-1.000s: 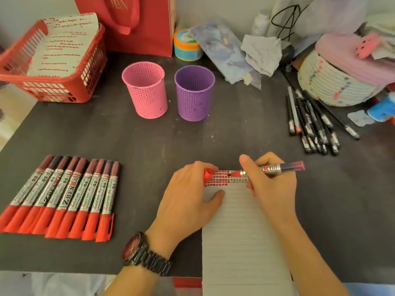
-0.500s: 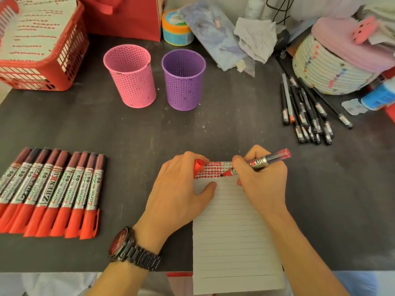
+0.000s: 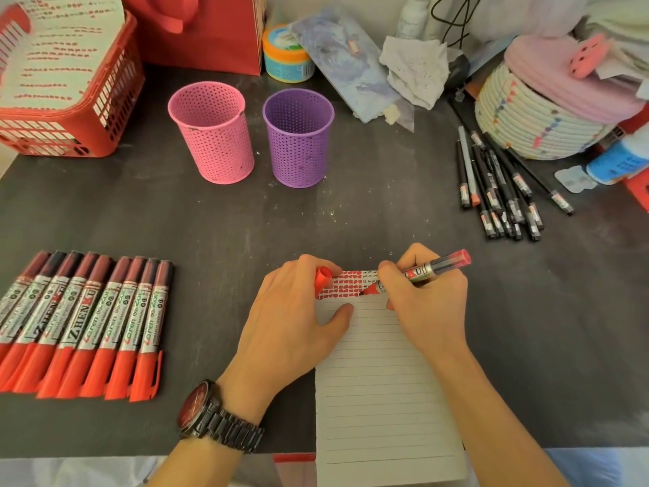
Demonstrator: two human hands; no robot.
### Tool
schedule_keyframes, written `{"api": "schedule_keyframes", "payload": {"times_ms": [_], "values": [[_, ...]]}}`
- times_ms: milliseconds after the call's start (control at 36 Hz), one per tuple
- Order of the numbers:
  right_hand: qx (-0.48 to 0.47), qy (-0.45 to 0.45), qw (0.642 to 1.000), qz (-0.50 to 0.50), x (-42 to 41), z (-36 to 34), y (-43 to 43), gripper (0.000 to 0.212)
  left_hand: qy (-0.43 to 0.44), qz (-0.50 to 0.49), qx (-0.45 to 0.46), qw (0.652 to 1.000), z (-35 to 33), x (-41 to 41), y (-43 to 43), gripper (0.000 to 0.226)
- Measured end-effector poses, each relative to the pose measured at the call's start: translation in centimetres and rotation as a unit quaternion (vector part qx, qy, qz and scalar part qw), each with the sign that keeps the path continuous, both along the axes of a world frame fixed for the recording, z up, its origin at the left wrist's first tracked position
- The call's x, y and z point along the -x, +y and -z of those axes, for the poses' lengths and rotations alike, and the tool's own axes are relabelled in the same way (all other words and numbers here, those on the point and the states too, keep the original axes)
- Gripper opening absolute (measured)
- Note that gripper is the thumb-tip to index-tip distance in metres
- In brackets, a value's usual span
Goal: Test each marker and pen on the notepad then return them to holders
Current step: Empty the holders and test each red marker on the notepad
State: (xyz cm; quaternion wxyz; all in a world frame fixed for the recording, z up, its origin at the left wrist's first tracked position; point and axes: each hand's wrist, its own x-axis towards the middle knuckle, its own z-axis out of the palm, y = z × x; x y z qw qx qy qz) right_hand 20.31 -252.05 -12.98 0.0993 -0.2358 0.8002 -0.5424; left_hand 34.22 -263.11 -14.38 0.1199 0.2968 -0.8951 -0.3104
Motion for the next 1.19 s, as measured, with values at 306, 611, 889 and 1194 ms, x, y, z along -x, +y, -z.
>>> {"api": "schedule_keyframes", "payload": {"times_ms": [306,611,889,1194], "values": [[0.000,-0.002,1.000,0.003,0.0,0.1,0.1,0.030,-0.009,0.003,-0.010,1.000,0.2,0.0,-0.1,0.049],[-0.002,0.002,1.000,-0.004,0.1,0.1,0.1,0.029,0.000,-0.001,-0.001,1.000,0.5,0.0,-0.1,0.050],[0.026,-0.017,1.000,-0.001,0.2,0.1,0.1,0.032,0.003,0.001,0.002,1.000,0.7,0.1,-0.2,0.050],[0.146,-0.121,0.982,0.021,0.8,-0.9,0.4,0.040,-0.004,0.010,0.004,1.000,0.7,0.1,-0.3,0.046]]}}
